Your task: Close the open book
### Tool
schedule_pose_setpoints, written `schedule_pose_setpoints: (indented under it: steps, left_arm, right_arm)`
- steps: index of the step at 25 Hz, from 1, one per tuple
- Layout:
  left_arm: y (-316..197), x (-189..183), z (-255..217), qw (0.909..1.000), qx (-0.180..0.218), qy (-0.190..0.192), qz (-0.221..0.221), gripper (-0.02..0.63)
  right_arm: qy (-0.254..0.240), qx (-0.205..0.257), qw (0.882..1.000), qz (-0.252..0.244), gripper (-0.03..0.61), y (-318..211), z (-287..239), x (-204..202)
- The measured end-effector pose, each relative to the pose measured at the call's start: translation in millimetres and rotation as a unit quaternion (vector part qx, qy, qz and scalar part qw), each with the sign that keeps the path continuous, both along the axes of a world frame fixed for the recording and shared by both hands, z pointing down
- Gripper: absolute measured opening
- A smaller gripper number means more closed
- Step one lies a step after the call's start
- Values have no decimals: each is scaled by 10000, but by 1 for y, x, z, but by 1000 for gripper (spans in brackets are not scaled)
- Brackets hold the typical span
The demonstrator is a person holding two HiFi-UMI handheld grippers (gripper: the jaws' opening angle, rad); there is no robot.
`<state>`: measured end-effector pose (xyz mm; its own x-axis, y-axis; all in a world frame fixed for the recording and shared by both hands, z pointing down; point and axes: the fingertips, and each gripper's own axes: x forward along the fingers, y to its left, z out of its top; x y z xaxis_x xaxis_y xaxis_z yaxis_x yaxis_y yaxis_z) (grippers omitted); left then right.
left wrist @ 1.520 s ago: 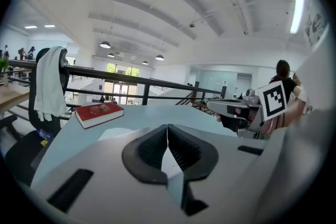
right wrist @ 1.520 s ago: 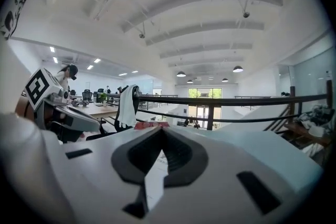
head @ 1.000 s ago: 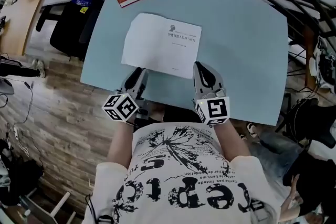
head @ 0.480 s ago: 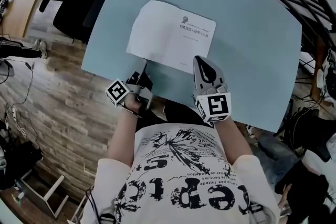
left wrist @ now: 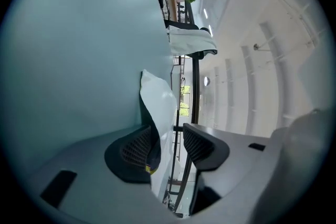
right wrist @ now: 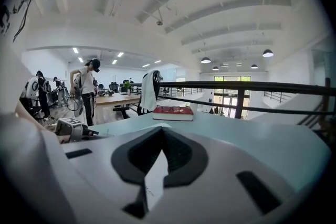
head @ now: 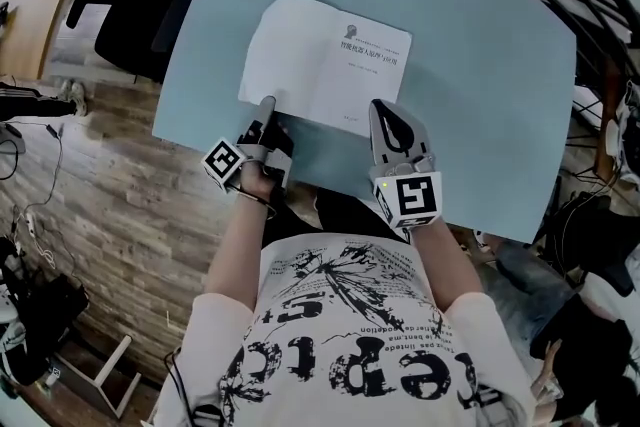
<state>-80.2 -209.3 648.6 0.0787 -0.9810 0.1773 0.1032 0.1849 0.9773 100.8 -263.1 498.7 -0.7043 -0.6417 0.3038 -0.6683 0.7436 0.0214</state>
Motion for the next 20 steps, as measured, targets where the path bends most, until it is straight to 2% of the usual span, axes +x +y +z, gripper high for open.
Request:
schedule_pose_setpoints:
  steps: [3, 7, 9, 16, 18, 20]
  left_arm:
    - [-1, -2, 7, 9998, -182, 1, -43, 112]
    - [-3, 0, 10, 9998, -171, 111, -25, 81]
    - [-3, 3, 9, 9998, -213, 30, 52, 46]
    - [-6, 15, -25, 9938, 5, -931, 609, 28]
    - [-7, 20, -30, 9883, -86, -1276, 832, 28]
    - [-9, 28, -39, 9751, -145, -1887, 1152, 28]
  right_arm:
    - [-23, 4, 10000, 49, 11, -2, -1, -1]
    - [9, 39, 10000, 76, 11, -2, -2, 0]
    - [39, 20, 10000, 83, 11, -1, -1, 1]
    - [115, -22, 9999, 45, 11, 7, -10, 9]
    - [135, -49, 9999, 15, 11, 11, -13, 11]
    - [124, 8, 9999, 55, 11, 15, -17, 16]
